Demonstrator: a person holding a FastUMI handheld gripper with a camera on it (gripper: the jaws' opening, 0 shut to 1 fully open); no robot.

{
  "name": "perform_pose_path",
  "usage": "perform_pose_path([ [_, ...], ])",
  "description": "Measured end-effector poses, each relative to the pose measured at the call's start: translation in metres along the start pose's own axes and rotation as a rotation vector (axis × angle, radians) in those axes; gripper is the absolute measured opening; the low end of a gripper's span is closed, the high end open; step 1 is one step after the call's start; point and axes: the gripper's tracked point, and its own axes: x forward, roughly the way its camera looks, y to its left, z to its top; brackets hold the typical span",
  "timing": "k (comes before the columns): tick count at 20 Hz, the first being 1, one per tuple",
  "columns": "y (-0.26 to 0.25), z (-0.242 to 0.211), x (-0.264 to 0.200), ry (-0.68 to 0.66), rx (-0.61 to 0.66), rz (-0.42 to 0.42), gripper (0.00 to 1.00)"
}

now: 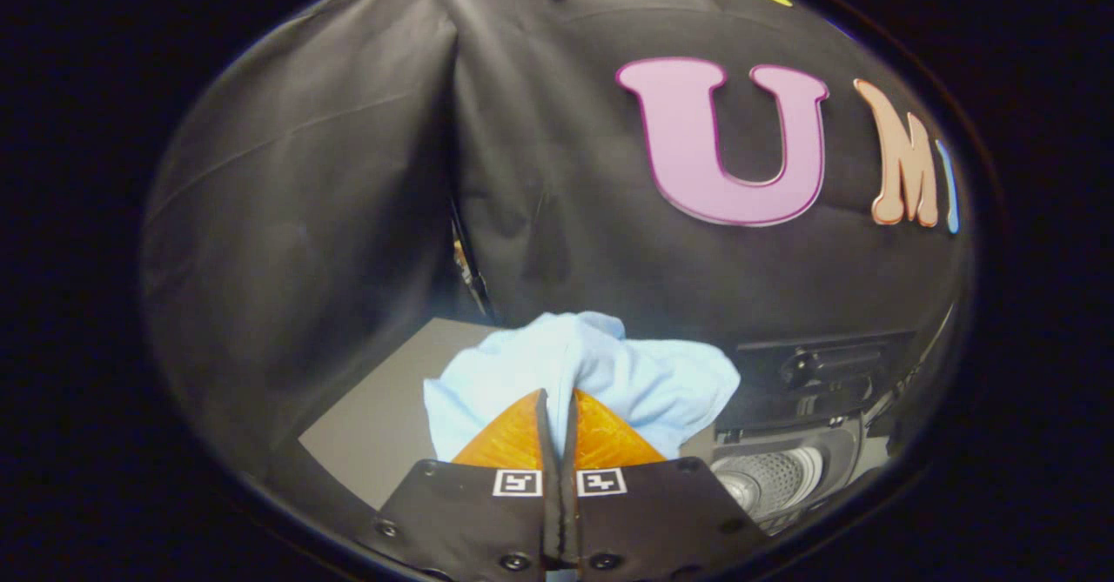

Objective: Put the clothes into the washing machine and then close the washing machine lid.

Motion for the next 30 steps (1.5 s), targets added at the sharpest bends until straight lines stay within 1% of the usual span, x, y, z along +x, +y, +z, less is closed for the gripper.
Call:
perform_pose_path([
  [2,-0.024,0.017,-0.022,-0.045,0.005,-0.031,0.00],
  [4,-0.055,0.026,-0.038,-0.084,-0.023,-0.071,0.00],
  [7,-0.097,0.028,-0.066,-0.158,-0.057,-0.085,0.00],
  [9,-0.138,0.022,-0.082,-0.196,-0.085,-0.139,0.00],
  [11,-0.177,0.015,-0.089,-0.220,-0.078,-0.187,0.00],
  [15,-0.232,-0.006,-0.085,-0.213,-0.041,-0.260,0.00],
  [19,-0.276,-0.051,-0.061,-0.153,-0.034,-0.327,0.00],
  [21,-0.285,-0.083,-0.041,-0.111,-0.003,-0.326,0.00],
  [23,-0.298,-0.120,-0.023,-0.074,-0.008,-0.329,0.00],
  [26,-0.309,-0.183,0.003,0.000,0.024,-0.334,0.00],
  [28,-0.315,-0.210,0.020,0.023,0.045,-0.325,0.00],
  [30,-0.322,-0.228,0.029,0.042,0.029,-0.336,0.01],
])
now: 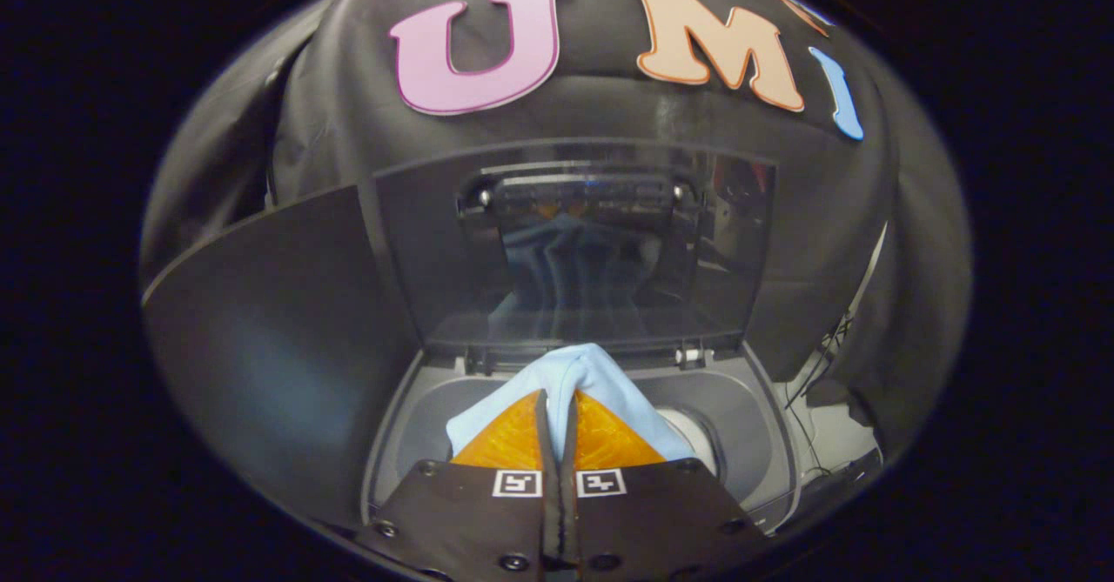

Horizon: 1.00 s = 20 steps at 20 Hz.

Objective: Put the clothes into the washing machine and then close the washing machine lid.

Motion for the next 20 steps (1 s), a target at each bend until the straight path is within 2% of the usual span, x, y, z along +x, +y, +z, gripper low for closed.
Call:
perform_pose_path([
  [11,-0.025,-0.055,0.019,0.036,0.137,-0.049,0.01],
  [17,-0.012,-0.072,0.025,0.073,0.117,-0.017,0.01],
  [20,-0.011,-0.078,0.025,0.082,0.073,-0.023,0.06],
])
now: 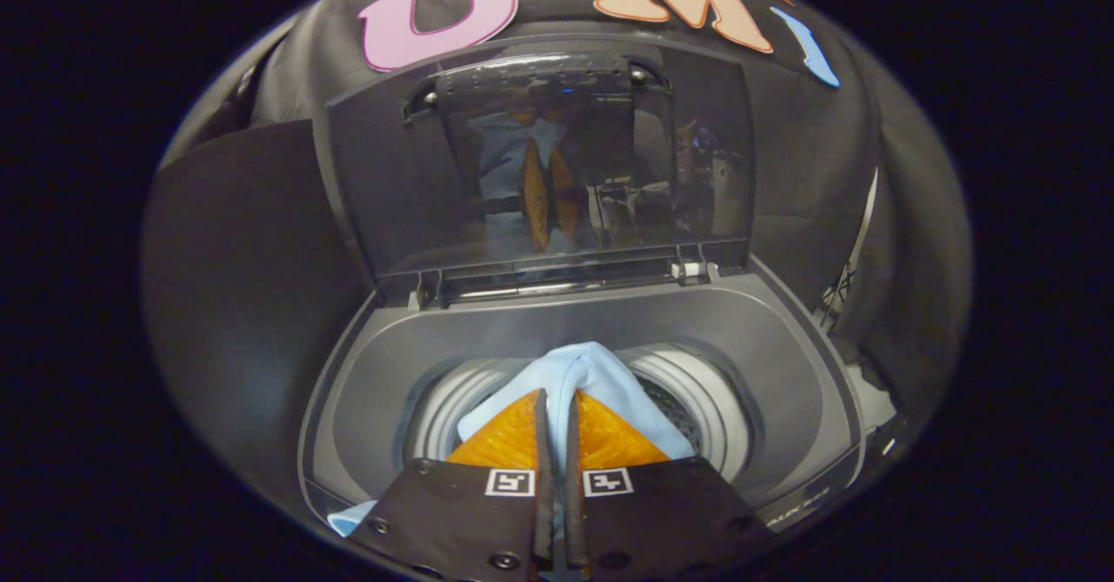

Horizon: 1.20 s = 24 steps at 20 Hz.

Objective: Put the clothes into the washing machine and then close the washing machine lid.

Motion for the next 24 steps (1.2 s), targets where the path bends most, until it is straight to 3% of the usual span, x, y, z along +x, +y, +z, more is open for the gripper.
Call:
perform_pose_path([
  [1,-0.001,-0.002,0.002,0.004,0.003,-0.008,0.06],
  [5,-0.009,0.002,-0.003,0.016,0.066,-0.062,0.26],
  [7,-0.014,0.005,-0.004,0.019,0.076,-0.086,0.26],
  [15,-0.016,0.008,-0.011,0.029,0.054,-0.116,1.00],
  [24,0.003,0.065,-0.043,-0.073,-0.019,-0.107,0.98],
])
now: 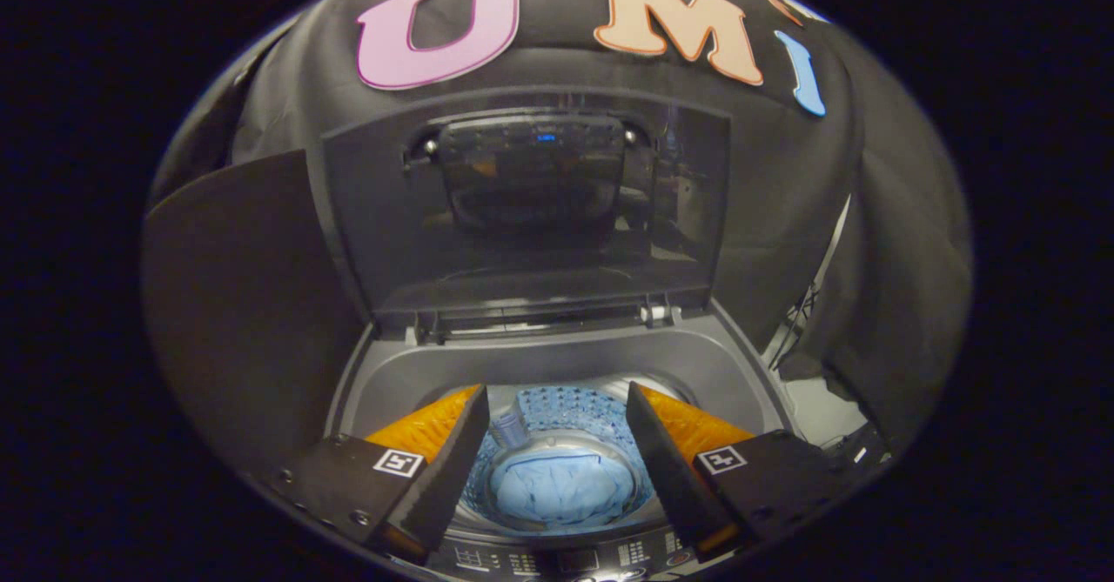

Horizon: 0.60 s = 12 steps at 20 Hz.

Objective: Put the clothes into the washing machine and then close the washing machine lid.

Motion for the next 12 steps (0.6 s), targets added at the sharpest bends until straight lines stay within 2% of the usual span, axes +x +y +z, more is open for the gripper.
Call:
perform_pose_path([
  [5,0.002,0.047,-0.036,-0.099,-0.018,-0.018,0.98],
  [7,0.003,0.081,-0.054,-0.177,-0.013,-0.032,0.98],
  [12,0.023,0.153,-0.085,-0.378,0.008,0.024,0.98],
])
